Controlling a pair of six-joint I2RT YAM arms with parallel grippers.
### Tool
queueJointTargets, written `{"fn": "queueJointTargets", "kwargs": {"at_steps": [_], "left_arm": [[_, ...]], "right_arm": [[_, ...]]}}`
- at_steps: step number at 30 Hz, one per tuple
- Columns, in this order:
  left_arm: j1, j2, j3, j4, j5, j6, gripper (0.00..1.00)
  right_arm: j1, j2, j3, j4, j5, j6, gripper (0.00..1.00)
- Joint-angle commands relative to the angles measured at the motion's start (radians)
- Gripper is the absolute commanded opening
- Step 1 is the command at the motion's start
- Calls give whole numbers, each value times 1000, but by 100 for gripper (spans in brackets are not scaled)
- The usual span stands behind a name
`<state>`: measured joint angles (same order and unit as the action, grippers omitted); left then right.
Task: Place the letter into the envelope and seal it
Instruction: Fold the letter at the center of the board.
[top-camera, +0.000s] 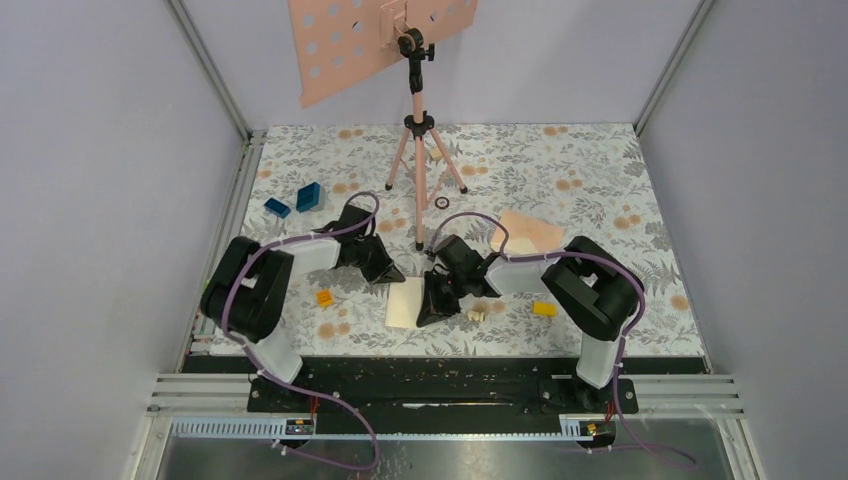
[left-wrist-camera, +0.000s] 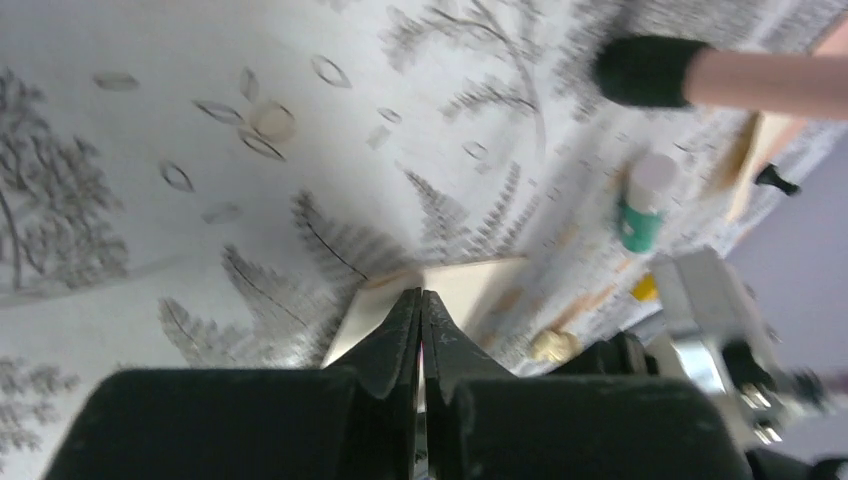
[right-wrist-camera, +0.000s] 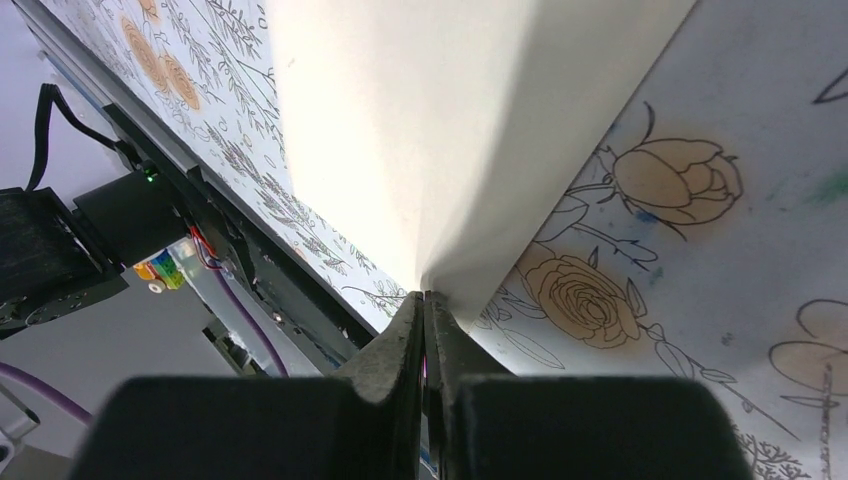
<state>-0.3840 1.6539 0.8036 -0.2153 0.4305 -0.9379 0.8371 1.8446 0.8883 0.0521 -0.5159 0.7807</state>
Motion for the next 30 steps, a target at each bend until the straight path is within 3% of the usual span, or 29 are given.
{"fn": "queueJointTargets", "kwargs": {"at_steps": [1, 5, 15, 24, 30], "left_arm": [[2, 101, 41, -28, -69, 29, 0], [3, 131, -18, 51, -62, -10, 0], [1, 90, -92, 72, -55, -10, 0], [-2, 16, -113, 74, -46, -12, 0], [-14, -81, -82, 41, -12, 27, 0]], "right_arm": [[-13, -8, -2, -108, 74, -49, 2], [-25, -29, -17, -126, 91, -55, 0], [-26, -206, -8, -162, 226, -65, 0], [-29, -52, 91, -37, 211, 24, 0], [-60, 33, 35, 27, 202, 70, 0]]}}
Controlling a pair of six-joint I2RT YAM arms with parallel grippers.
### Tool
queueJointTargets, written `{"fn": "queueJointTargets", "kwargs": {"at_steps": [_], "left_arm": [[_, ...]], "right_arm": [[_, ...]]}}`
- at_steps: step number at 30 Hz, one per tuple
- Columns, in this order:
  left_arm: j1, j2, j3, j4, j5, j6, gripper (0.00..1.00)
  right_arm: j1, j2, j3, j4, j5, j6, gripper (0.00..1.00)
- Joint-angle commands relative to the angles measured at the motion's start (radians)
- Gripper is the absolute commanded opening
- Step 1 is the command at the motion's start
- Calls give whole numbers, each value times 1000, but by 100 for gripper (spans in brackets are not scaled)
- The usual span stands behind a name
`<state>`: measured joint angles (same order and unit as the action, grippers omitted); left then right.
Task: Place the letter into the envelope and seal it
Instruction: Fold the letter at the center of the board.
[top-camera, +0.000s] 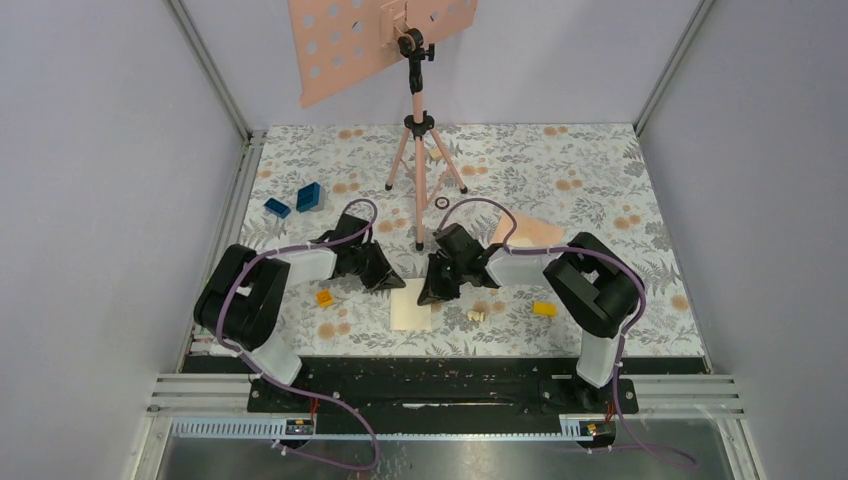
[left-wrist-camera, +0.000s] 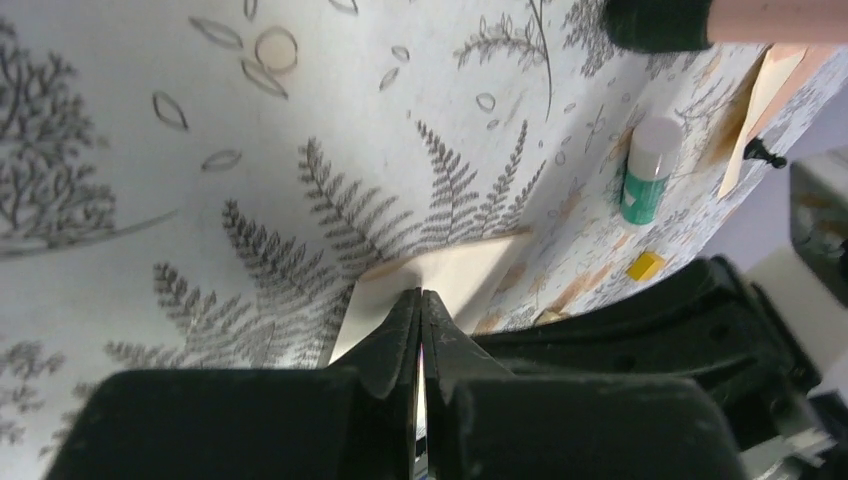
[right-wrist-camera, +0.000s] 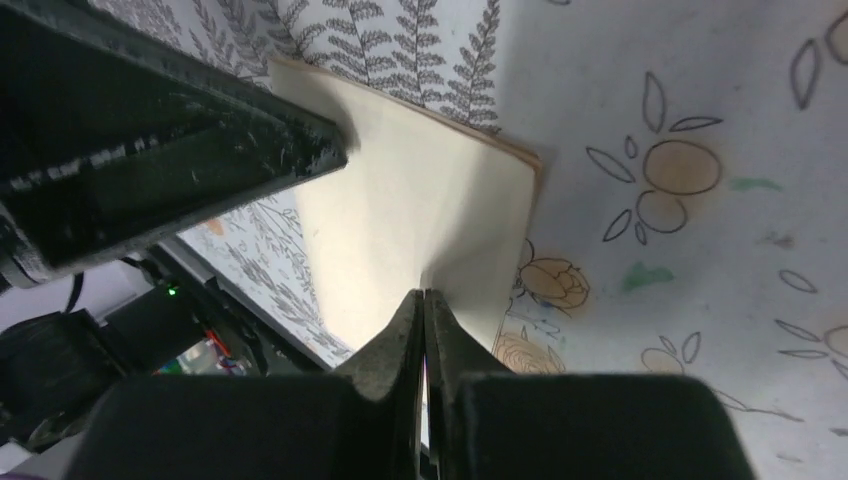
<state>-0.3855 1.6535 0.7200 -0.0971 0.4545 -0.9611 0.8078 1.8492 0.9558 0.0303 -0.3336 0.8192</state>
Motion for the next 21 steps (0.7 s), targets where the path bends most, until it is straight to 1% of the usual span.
{"fn": "queueJointTargets", "kwargs": {"at_steps": [1, 4, 6, 10, 14, 16, 18, 21], "left_arm": [[-14, -101, 3, -88, -33, 58, 1], [-21, -132, -22, -102, -33, 62, 3], [-30, -127, -49, -91, -27, 56, 3], [-60, -82, -101, -70, -31, 47, 2], [-69, -27, -153, -54, -81, 38, 0], [-69, -8, -162, -44, -69, 39, 0], [-77, -29, -161, -45, -41, 37, 0], [-102, -111, -155, -87, -29, 38, 0]], "right_arm": [[-37, 30, -44, 55, 22, 37, 0], [-47, 39, -75, 66, 26, 42, 0], [-51, 45, -88, 78, 22, 51, 0], [-53, 56, -88, 85, 13, 55, 0], [-56, 53, -91, 85, 15, 55, 0], [-57, 53, -94, 85, 14, 55, 0], [-60, 51, -99, 85, 15, 55, 0], [-63, 45, -106, 85, 20, 56, 0]]}}
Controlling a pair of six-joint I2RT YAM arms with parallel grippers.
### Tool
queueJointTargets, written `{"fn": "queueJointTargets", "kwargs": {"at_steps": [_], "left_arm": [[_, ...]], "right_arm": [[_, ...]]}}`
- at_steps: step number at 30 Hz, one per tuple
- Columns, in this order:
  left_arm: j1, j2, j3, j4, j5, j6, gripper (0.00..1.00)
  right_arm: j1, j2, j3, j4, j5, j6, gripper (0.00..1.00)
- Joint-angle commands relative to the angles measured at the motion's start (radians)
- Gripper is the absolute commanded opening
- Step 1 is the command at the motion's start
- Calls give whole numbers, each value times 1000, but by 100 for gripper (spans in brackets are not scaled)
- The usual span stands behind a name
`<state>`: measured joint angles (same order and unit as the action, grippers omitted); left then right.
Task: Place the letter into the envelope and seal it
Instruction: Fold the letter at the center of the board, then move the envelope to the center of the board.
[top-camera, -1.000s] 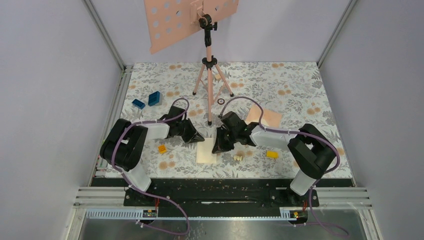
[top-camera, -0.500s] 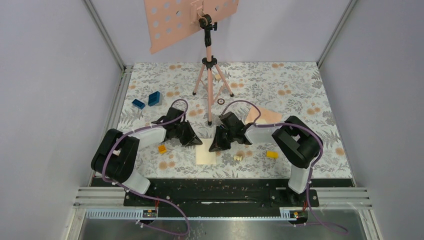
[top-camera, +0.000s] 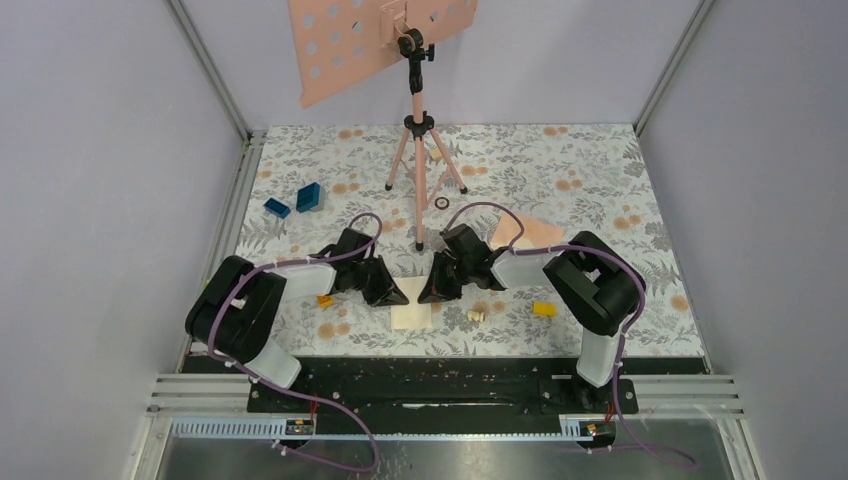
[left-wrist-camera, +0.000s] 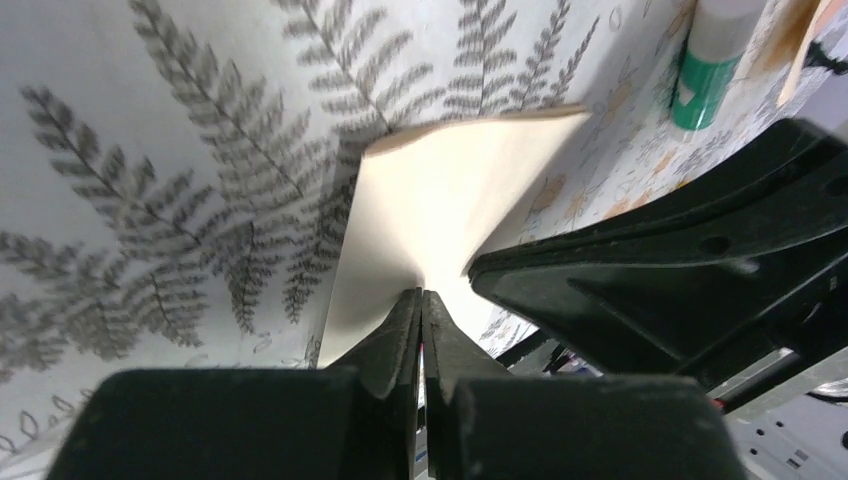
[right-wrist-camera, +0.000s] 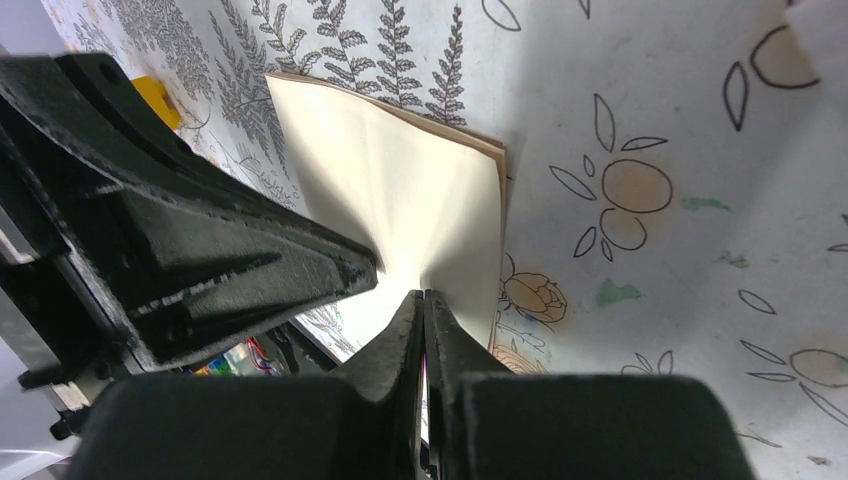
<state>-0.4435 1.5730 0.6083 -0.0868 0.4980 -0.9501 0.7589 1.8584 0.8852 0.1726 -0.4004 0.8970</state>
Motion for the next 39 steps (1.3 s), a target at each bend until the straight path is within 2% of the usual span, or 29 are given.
{"fn": "queueJointTargets", "kwargs": {"at_steps": [1, 7, 11, 14, 18, 22, 25, 28, 31, 33, 36, 39], "left_arm": [[-52, -59, -40, -119, -76, 28, 0], [-75, -135, -97, -168, -110, 25, 1], [-75, -68, -170, -91, -128, 12, 0], [-80, -37, -178, -55, -87, -10, 0], [-96, -194, -144, -133, -84, -21, 0], [-95, -333, -99, -319, -241, -3, 0], [-94, -360, -155, -273, -241, -31, 0], [-95, -278, -192, -203, -185, -42, 0], [-96, -211, -170, -199, -131, -24, 0], [-96, -243, -136, -223, -122, -13, 0], [-96, -306, -36, -306, -180, 30, 0], [-95, -319, 41, -314, -214, 51, 0]], "right_arm": [[-15, 35, -36, -58, 87, -22, 0], [-18, 43, -30, -58, 86, -21, 0], [-17, 43, -31, -58, 88, -20, 0], [-17, 40, -33, -58, 86, -21, 0], [-22, 20, -48, -58, 96, -22, 0], [-25, 9, -48, -58, 96, -24, 0], [-26, 1, -50, -58, 101, -24, 0], [-24, 8, -46, -58, 95, -24, 0], [-25, 9, -48, -57, 92, -23, 0], [-25, 3, -53, -58, 93, -23, 0], [-25, -4, -58, -56, 97, -24, 0], [-24, 0, -55, -52, 93, -23, 0]]}}
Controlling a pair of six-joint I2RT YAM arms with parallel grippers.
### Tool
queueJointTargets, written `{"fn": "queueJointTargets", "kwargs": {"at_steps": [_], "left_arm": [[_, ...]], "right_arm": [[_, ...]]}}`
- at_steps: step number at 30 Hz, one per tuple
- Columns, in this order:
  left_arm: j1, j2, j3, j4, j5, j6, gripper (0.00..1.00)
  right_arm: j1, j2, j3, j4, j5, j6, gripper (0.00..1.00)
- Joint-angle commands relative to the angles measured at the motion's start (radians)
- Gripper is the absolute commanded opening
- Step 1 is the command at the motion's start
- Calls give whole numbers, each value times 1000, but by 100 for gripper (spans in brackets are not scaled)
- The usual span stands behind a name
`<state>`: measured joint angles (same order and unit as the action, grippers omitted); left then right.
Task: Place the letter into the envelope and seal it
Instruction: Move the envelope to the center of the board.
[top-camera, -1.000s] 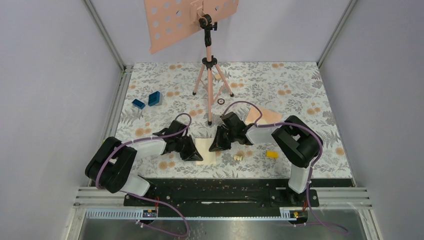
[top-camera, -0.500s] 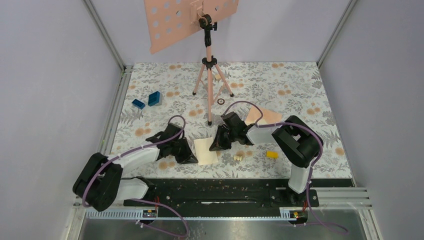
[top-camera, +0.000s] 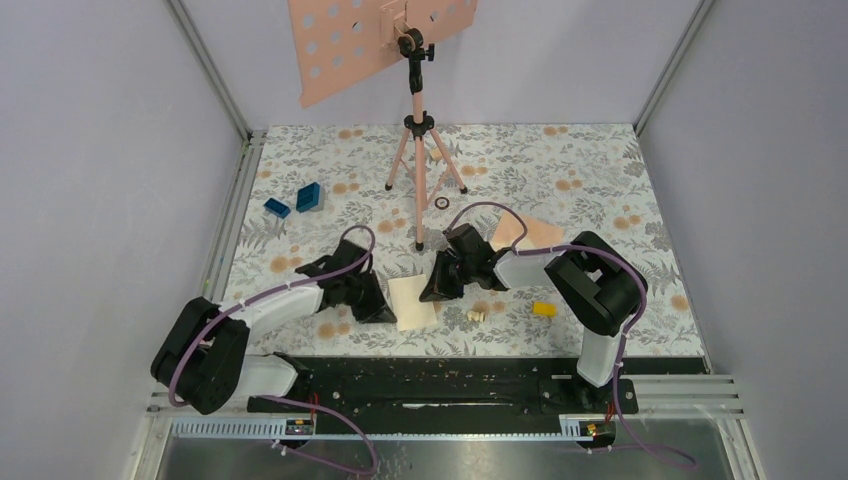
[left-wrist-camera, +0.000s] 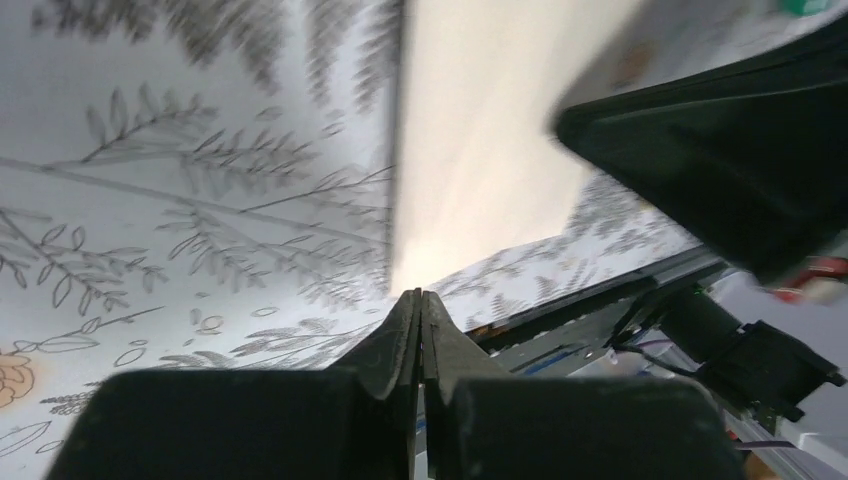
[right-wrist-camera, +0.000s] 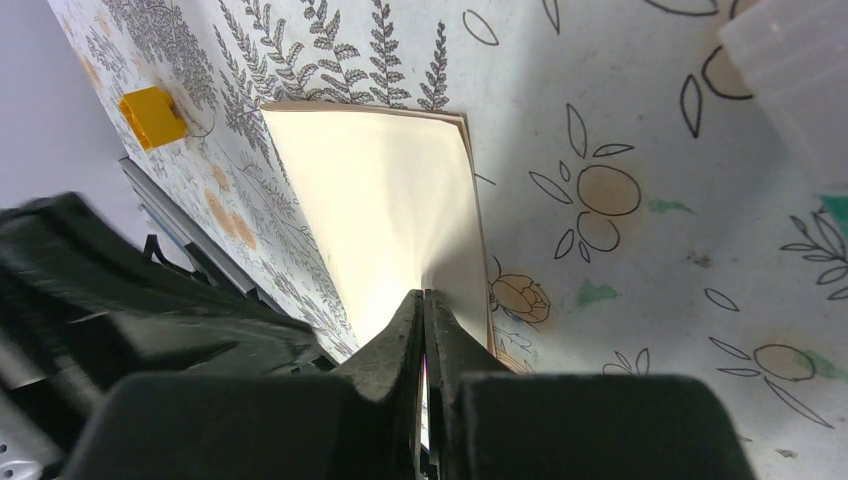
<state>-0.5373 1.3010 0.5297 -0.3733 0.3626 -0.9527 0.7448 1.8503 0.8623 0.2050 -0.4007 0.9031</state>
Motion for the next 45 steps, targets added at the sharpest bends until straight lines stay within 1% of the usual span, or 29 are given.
{"fn": "queueJointTargets", "kwargs": {"at_steps": [1, 3, 7, 12, 15, 17, 18, 21, 23, 29, 32, 35, 36, 37, 40, 42, 45], "left_arm": [[0, -37, 135, -11, -79, 54, 0], [-1, 7, 159, 26, -73, 51, 0], [9, 154, 182, 84, -81, 63, 0], [14, 328, 172, 135, -64, 68, 0], [15, 371, 146, 165, -27, 56, 0], [14, 367, 125, 176, -23, 48, 0], [14, 362, 118, 175, -25, 46, 0], [14, 351, 107, 157, -35, 56, 0], [15, 351, 103, 149, -36, 62, 0], [15, 357, 104, 135, -35, 77, 0], [15, 350, 114, 125, -34, 84, 0], [14, 341, 120, 119, -34, 90, 0], [14, 343, 124, 115, -34, 93, 0], [14, 343, 128, 112, -36, 94, 0], [14, 344, 134, 114, -35, 88, 0], [15, 341, 136, 116, -33, 86, 0], [14, 338, 139, 116, -33, 87, 0]], "right_arm": [[-10, 9, -32, -83, 91, -29, 0], [-11, 9, -31, -84, 91, -29, 0], [-10, 3, -35, -84, 91, -32, 0], [-11, 2, -41, -85, 80, -33, 0], [-11, -15, -48, -85, 78, -34, 0], [-13, -44, -56, -87, 77, -33, 0], [-14, -63, -64, -87, 78, -34, 2], [-27, -128, -96, -94, 95, -39, 17], [-42, -170, -117, -103, 99, -42, 23], [-105, -332, -169, -147, 142, -69, 25], [-160, -417, -177, -224, 179, -99, 32], [-241, -505, -180, -301, 222, -142, 43], [-273, -543, -181, -329, 242, -154, 49], [-306, -568, -184, -351, 261, -155, 59], [-432, -616, -213, -381, 284, -133, 72], [-523, -626, -242, -381, 284, -96, 74], [-584, -606, -262, -340, 268, -50, 77]]}}
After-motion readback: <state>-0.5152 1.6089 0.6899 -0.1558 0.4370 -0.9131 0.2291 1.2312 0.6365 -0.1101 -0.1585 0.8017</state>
